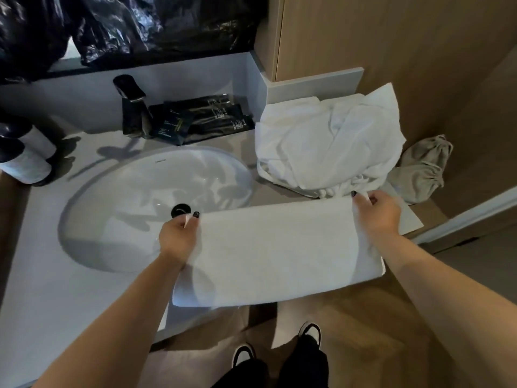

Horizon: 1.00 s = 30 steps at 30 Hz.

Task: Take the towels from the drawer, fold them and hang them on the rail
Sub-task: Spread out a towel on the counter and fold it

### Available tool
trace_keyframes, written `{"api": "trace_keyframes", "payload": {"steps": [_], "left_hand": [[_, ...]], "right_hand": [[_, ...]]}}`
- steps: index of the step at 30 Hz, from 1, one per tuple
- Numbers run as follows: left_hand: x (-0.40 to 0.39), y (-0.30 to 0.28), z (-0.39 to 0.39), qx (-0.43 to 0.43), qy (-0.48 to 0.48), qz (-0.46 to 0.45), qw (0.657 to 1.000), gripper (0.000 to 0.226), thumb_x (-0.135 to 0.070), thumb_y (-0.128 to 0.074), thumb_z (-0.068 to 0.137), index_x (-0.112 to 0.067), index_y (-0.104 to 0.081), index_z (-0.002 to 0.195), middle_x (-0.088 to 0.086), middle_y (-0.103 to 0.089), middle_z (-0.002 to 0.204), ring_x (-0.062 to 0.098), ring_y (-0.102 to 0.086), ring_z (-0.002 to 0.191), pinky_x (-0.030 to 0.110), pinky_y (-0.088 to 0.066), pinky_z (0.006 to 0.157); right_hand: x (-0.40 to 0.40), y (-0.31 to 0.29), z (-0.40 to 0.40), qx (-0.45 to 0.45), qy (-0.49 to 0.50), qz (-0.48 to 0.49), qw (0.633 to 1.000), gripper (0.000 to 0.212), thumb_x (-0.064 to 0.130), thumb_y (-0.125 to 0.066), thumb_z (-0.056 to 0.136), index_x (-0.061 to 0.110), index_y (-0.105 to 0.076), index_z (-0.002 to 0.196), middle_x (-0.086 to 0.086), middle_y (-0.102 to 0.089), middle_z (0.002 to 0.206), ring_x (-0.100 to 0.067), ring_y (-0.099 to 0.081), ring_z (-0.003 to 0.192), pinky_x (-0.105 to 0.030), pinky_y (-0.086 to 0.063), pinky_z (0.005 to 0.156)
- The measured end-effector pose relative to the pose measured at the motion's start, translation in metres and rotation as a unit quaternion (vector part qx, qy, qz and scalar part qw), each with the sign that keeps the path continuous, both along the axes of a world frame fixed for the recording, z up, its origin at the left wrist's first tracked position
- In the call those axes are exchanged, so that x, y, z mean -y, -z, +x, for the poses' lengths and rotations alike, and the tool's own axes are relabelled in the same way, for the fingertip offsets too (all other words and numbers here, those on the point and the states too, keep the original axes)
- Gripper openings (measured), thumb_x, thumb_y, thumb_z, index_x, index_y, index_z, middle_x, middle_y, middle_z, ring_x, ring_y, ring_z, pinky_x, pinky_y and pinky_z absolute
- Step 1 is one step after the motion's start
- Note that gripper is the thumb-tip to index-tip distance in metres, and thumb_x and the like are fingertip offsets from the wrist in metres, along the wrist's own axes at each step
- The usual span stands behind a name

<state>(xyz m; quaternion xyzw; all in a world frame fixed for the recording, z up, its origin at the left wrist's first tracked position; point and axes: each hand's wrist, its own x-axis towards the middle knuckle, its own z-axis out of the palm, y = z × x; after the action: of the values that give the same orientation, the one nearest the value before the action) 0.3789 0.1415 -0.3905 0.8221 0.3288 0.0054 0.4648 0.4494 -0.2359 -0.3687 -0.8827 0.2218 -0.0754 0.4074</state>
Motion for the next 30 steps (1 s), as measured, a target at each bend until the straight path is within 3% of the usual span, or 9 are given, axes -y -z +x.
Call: {"api": "trace_keyframes", "payload": {"steps": [2, 4, 6, 10, 13, 16, 19, 24, 30], "left_hand": [[0.002, -0.003, 0.000, -0.012, 0.036, 0.044, 0.998, 0.027, -0.026, -0.053, 0.100, -0.004, -0.067, 0.094, 0.013, -0.064, 0.085, 0.034, -0.059, 0.087, 0.036, -0.044, 0.072], [0.004, -0.010, 0.001, -0.014, 0.095, 0.110, 0.989, 0.036, -0.015, -0.054, 0.098, -0.007, -0.057, 0.133, 0.015, -0.060, 0.127, 0.034, -0.055, 0.118, 0.040, -0.044, 0.099], [0.017, -0.020, -0.002, 0.024, 0.163, 0.199, 0.966, 0.056, -0.013, -0.059, 0.095, -0.005, -0.040, 0.147, 0.018, -0.043, 0.148, 0.034, -0.043, 0.135, 0.045, -0.036, 0.113], [0.073, -0.027, -0.016, 0.114, 0.309, 0.255, 0.909, 0.059, -0.009, -0.051, 0.098, -0.003, -0.029, 0.152, 0.018, -0.028, 0.159, 0.031, -0.024, 0.148, 0.037, -0.018, 0.120], [0.098, -0.004, -0.029, 0.029, 0.428, 0.309, 0.849, 0.058, -0.019, -0.025, 0.106, -0.011, 0.002, 0.156, 0.007, 0.007, 0.165, 0.018, 0.012, 0.151, 0.033, 0.009, 0.122], [0.093, 0.012, -0.031, 0.025, 0.438, 0.338, 0.833, 0.056, -0.024, -0.017, 0.105, -0.017, 0.012, 0.152, 0.003, 0.015, 0.162, 0.015, 0.019, 0.148, 0.034, 0.013, 0.122], [0.088, 0.012, -0.031, 0.041, 0.442, 0.352, 0.824, 0.059, -0.038, -0.005, 0.098, -0.021, 0.007, 0.154, 0.000, 0.010, 0.162, 0.017, 0.009, 0.152, 0.036, 0.006, 0.123], [0.074, 0.013, -0.035, -0.007, 0.413, 0.364, 0.835, 0.068, -0.059, 0.007, 0.090, -0.033, 0.026, 0.150, -0.005, 0.027, 0.159, 0.010, 0.025, 0.146, 0.033, 0.017, 0.119], [0.044, 0.013, -0.048, 0.003, 0.437, 0.343, 0.831, 0.072, -0.065, 0.004, 0.093, -0.030, 0.021, 0.153, -0.004, 0.018, 0.163, 0.010, 0.019, 0.149, 0.034, 0.010, 0.122]], "right_hand": [[-0.007, 0.004, -0.002, -0.006, 0.003, 0.002, 1.000, 0.020, 0.023, -0.057, 0.096, 0.004, -0.062, 0.093, -0.011, -0.064, 0.089, -0.027, -0.057, 0.086, -0.029, -0.037, 0.069], [-0.016, 0.003, -0.010, 0.004, 0.006, -0.035, 0.999, 0.028, 0.020, -0.057, 0.097, 0.002, -0.058, 0.119, -0.017, -0.058, 0.118, -0.031, -0.054, 0.108, -0.031, -0.040, 0.087], [-0.031, -0.003, -0.024, 0.052, 0.004, -0.113, 0.992, 0.040, 0.013, -0.059, 0.095, 0.004, -0.049, 0.132, -0.017, -0.048, 0.131, -0.031, -0.044, 0.123, -0.039, -0.033, 0.103], [-0.083, -0.001, -0.067, 0.154, -0.237, -0.179, 0.942, 0.044, -0.012, -0.058, 0.080, -0.003, -0.060, 0.123, -0.022, -0.061, 0.123, -0.041, -0.057, 0.115, -0.044, -0.040, 0.100], [-0.115, 0.020, -0.094, 0.093, -0.425, -0.257, 0.863, 0.047, 0.006, -0.052, 0.092, 0.001, -0.052, 0.138, -0.016, -0.049, 0.146, -0.034, -0.043, 0.138, -0.052, -0.031, 0.115], [-0.117, 0.029, -0.089, 0.028, -0.450, -0.304, 0.840, 0.058, 0.034, -0.020, 0.101, 0.011, -0.026, 0.154, -0.003, -0.020, 0.162, -0.019, -0.013, 0.151, -0.041, -0.004, 0.123], [-0.106, 0.033, -0.076, -0.004, -0.469, -0.314, 0.826, 0.067, 0.048, -0.011, 0.099, 0.017, -0.009, 0.158, 0.003, -0.001, 0.164, -0.013, 0.007, 0.151, -0.037, 0.010, 0.122], [-0.075, 0.033, -0.066, -0.051, -0.427, -0.330, 0.840, 0.078, 0.062, -0.011, 0.095, 0.017, 0.001, 0.158, 0.004, 0.009, 0.163, -0.013, 0.014, 0.150, -0.041, 0.008, 0.122], [-0.031, 0.033, -0.061, -0.066, -0.391, -0.359, 0.845, 0.084, 0.070, -0.006, 0.092, 0.019, 0.006, 0.157, 0.005, 0.010, 0.164, -0.009, 0.018, 0.149, -0.039, 0.009, 0.122]]}}
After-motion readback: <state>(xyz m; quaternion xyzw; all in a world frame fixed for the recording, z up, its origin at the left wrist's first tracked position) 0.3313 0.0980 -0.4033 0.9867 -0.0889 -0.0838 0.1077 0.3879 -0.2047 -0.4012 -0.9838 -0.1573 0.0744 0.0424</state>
